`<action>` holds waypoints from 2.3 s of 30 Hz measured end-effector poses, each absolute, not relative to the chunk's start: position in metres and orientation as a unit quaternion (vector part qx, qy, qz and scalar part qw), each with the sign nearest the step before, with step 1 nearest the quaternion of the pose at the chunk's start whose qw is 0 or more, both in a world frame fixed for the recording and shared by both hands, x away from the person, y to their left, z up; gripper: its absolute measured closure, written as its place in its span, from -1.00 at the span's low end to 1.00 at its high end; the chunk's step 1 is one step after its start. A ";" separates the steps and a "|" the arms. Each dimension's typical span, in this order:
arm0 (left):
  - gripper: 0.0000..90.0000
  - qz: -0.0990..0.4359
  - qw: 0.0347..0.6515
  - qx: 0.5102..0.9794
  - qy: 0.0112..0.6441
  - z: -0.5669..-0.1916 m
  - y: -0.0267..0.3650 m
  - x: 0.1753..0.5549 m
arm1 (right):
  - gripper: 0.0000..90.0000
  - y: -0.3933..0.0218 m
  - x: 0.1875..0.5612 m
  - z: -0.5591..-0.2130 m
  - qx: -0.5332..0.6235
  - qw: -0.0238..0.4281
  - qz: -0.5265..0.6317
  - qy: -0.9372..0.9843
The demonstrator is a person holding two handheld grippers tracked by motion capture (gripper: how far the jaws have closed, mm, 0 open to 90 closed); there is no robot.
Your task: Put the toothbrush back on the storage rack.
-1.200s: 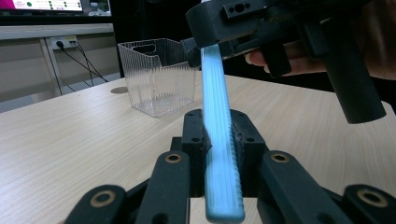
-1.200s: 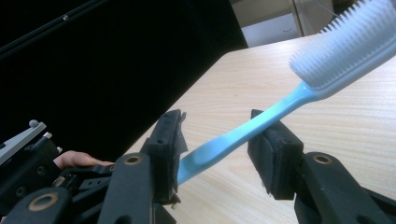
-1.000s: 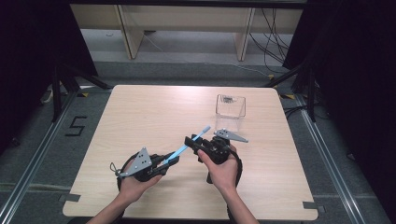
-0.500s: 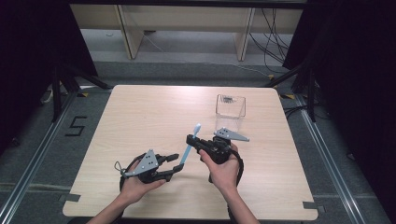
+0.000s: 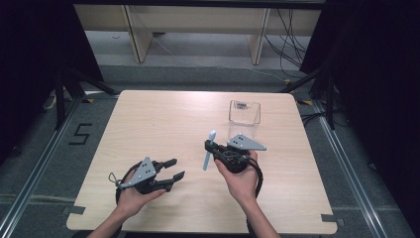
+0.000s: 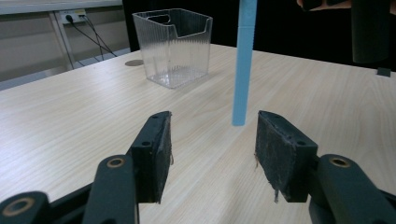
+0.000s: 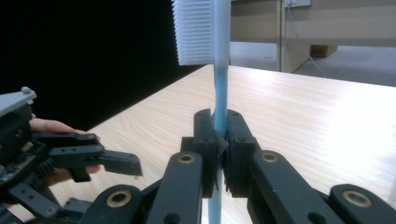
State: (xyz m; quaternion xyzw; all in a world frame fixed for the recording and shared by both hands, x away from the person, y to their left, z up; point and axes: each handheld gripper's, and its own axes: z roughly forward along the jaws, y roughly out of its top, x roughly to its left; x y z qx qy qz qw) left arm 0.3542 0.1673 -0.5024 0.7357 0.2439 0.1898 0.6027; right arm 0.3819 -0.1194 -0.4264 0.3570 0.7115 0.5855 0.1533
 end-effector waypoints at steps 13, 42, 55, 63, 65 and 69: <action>-0.02 0.202 0.599 0.727 0.270 -0.501 0.182 0.359 | 0.91 -0.133 0.385 -0.422 0.357 0.191 0.572 0.713; -0.06 0.223 0.608 0.705 0.289 -0.506 0.198 0.359 | 0.90 -0.162 0.388 -0.401 0.381 0.252 0.554 0.696; -0.07 0.227 0.606 0.703 0.295 -0.507 0.200 0.360 | 0.90 -0.171 0.394 -0.395 0.392 0.263 0.550 0.689; -0.07 0.229 0.598 0.707 0.299 -0.507 0.201 0.360 | 0.90 -0.177 0.397 -0.392 0.396 0.272 0.549 0.684; -0.07 0.228 0.604 0.704 0.296 -0.507 0.201 0.360 | 0.90 -0.179 0.398 -0.391 0.395 0.281 0.544 0.685; -0.06 0.228 0.597 0.708 0.300 -0.507 0.201 0.359 | 0.90 -0.180 0.399 -0.389 0.403 0.270 0.547 0.682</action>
